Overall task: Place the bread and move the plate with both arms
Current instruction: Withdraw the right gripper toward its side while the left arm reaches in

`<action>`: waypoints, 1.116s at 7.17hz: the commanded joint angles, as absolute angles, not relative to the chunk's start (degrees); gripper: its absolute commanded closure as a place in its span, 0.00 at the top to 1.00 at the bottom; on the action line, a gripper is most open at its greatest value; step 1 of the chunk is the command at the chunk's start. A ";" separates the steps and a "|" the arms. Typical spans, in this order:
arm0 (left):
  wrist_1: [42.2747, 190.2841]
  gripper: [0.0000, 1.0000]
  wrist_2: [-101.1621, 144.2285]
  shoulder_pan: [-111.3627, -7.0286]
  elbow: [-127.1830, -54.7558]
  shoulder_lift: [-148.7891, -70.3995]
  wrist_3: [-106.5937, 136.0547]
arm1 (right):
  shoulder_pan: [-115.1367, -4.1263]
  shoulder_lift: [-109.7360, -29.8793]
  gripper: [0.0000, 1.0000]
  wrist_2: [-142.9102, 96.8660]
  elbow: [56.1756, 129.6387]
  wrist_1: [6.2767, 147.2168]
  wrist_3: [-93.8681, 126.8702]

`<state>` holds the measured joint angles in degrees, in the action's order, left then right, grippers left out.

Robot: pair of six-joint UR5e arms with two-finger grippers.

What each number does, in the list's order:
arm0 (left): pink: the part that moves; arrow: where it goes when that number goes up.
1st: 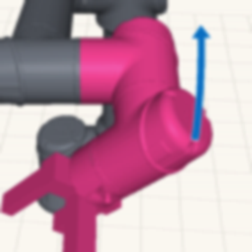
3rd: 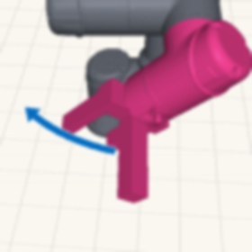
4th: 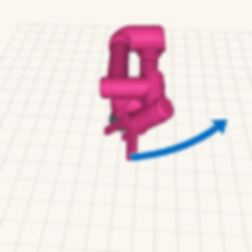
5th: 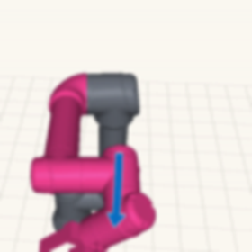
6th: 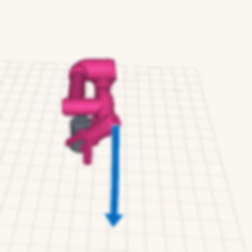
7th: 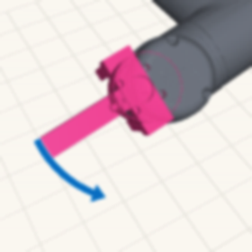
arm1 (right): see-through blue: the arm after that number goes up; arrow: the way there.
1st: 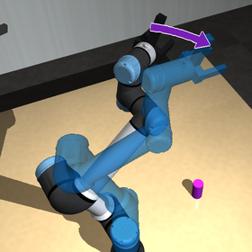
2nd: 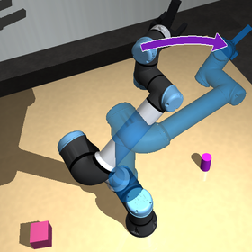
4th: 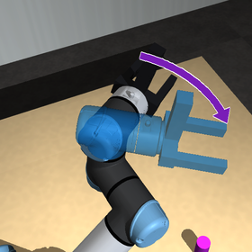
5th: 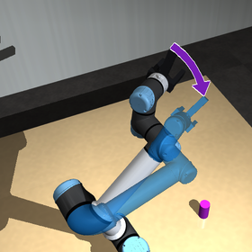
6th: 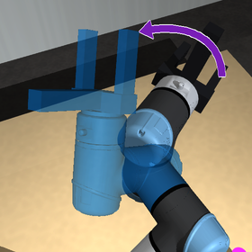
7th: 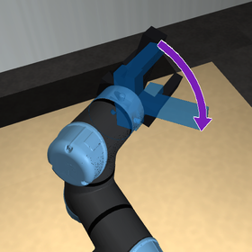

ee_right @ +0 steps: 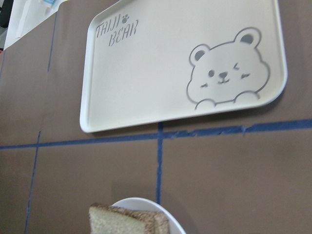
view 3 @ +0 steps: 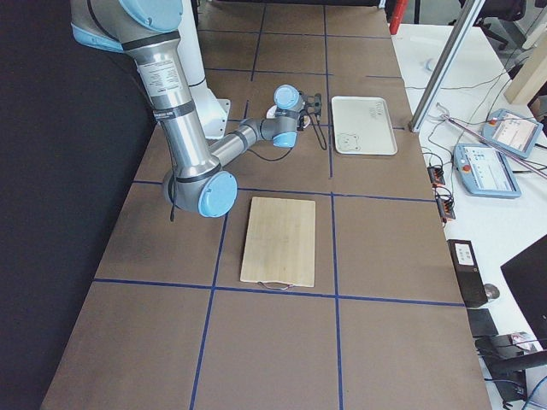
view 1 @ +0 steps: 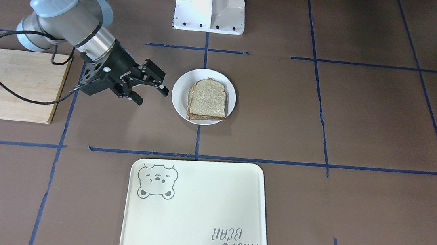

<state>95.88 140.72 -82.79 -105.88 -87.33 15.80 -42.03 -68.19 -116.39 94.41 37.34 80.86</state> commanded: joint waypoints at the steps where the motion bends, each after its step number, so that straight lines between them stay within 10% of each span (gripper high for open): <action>1: 117.06 1.00 140.54 -72.73 -105.13 -87.71 41.35 | -50.07 -73.63 1.00 -121.19 95.45 40.42 70.28; 8: 155.46 1.00 116.47 -48.44 -94.44 -99.49 92.32 | -66.94 -79.53 1.00 -127.33 107.65 91.89 19.64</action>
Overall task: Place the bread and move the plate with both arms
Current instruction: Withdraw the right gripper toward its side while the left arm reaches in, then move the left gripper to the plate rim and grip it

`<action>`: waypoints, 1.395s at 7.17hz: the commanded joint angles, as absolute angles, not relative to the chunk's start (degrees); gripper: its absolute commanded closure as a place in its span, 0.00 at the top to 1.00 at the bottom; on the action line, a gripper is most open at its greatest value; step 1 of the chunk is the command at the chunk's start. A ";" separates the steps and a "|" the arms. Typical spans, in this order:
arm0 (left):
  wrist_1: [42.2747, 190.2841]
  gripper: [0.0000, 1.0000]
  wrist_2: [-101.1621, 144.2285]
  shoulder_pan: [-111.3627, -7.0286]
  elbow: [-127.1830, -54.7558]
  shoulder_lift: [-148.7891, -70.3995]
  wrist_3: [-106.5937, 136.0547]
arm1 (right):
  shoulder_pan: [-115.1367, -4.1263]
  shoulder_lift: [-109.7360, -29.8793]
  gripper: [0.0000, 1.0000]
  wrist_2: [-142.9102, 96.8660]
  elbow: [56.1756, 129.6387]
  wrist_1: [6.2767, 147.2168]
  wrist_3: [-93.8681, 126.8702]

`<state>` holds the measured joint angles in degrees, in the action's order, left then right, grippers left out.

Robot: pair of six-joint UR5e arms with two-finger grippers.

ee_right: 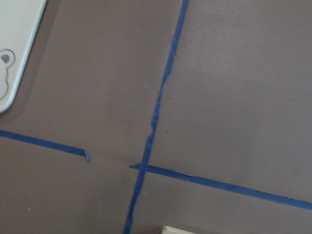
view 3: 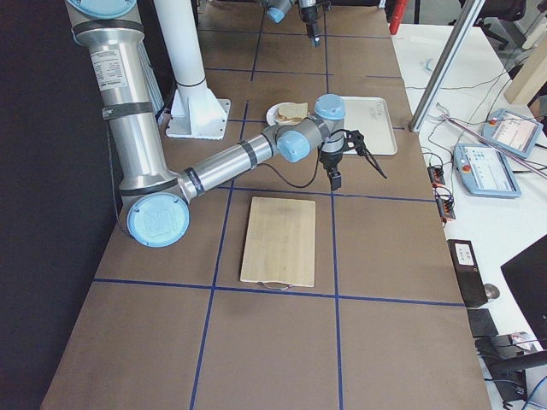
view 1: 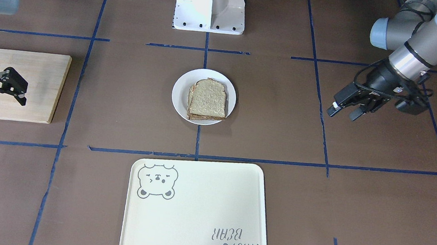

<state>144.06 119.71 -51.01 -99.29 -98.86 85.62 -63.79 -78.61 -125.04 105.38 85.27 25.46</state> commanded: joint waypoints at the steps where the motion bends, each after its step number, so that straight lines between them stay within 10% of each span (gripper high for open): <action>1: 159.74 1.00 116.02 -47.30 -93.09 -99.49 95.77 | -69.93 -81.63 1.00 -130.66 107.93 92.89 15.86; 6: 160.40 0.60 105.64 -32.54 -91.33 -104.39 100.81 | -75.67 -85.60 1.00 -136.58 107.49 92.46 10.46; 10: 160.40 0.52 105.56 -29.01 -85.09 -111.52 102.55 | -76.29 -85.96 1.00 -137.55 106.35 92.46 9.58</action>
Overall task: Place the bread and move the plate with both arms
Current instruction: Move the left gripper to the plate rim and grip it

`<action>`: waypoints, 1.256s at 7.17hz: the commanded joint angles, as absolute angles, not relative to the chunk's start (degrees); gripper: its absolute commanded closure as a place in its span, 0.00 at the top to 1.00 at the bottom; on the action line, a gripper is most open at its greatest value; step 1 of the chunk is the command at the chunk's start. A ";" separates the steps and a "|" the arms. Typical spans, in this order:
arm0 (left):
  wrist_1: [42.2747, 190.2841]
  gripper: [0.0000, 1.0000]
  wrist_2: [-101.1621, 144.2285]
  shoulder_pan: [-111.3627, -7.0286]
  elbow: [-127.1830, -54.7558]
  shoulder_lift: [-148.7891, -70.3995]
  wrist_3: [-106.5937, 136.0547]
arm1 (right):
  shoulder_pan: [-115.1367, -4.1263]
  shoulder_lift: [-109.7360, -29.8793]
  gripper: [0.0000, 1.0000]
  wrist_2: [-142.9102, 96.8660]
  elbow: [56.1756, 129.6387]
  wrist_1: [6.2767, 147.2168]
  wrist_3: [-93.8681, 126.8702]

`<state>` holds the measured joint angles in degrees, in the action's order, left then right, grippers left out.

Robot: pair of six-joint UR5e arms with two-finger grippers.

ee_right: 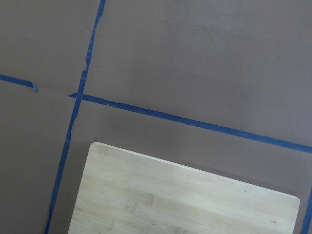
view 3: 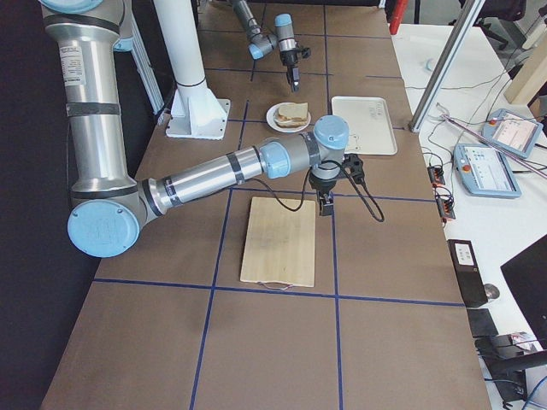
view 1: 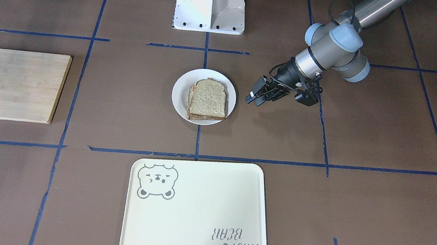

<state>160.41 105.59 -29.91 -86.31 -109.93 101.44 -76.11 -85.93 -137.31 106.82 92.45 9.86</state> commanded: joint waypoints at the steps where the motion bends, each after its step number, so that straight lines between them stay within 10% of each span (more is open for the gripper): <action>1: 160.40 0.50 105.38 -28.39 -84.21 -112.49 102.66 | -76.64 -85.96 1.00 -137.55 106.09 92.46 9.06; 9: 160.31 0.40 102.39 -24.00 -81.39 -115.57 102.57 | -76.73 -86.57 1.00 -137.64 106.08 92.37 8.79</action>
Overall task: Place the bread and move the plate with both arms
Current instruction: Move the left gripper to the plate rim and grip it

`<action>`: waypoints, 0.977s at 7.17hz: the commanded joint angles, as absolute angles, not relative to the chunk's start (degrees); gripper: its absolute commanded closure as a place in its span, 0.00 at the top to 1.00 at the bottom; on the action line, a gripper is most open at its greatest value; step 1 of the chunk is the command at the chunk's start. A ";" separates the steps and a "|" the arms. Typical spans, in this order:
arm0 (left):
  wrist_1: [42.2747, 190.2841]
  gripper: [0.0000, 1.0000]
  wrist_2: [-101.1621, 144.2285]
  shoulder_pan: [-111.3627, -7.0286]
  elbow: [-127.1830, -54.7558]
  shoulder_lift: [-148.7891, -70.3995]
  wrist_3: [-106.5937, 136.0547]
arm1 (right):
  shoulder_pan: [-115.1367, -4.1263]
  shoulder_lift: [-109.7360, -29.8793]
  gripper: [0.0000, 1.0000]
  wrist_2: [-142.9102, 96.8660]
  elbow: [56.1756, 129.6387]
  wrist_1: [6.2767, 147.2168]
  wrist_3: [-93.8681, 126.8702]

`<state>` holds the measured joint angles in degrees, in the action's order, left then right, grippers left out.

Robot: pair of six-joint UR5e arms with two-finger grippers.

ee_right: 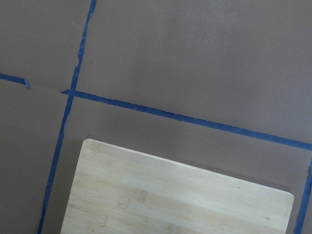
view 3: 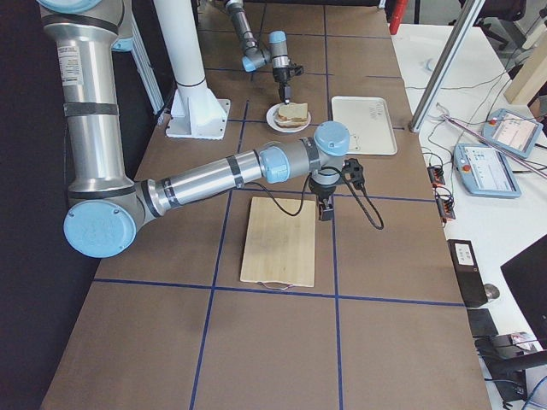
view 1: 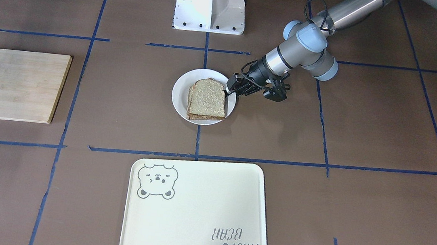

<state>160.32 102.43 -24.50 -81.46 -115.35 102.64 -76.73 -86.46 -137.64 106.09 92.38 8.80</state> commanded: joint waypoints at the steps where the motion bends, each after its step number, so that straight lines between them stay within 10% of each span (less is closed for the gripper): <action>1: 160.40 0.37 102.39 -23.91 -81.39 -115.66 102.66 | -76.82 -86.57 1.00 -137.64 106.08 92.37 8.79; 3: 160.40 0.05 102.65 -23.99 -81.82 -115.58 102.66 | -76.99 -86.48 1.00 -137.64 106.08 92.37 8.79; 7: 161.19 0.00 102.92 -26.18 -84.28 -116.10 106.58 | -77.95 -88.85 1.00 -136.94 106.00 92.20 8.96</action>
<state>160.66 102.87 -24.90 -83.64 -115.74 103.90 -77.54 -87.87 -137.23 106.01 92.25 8.83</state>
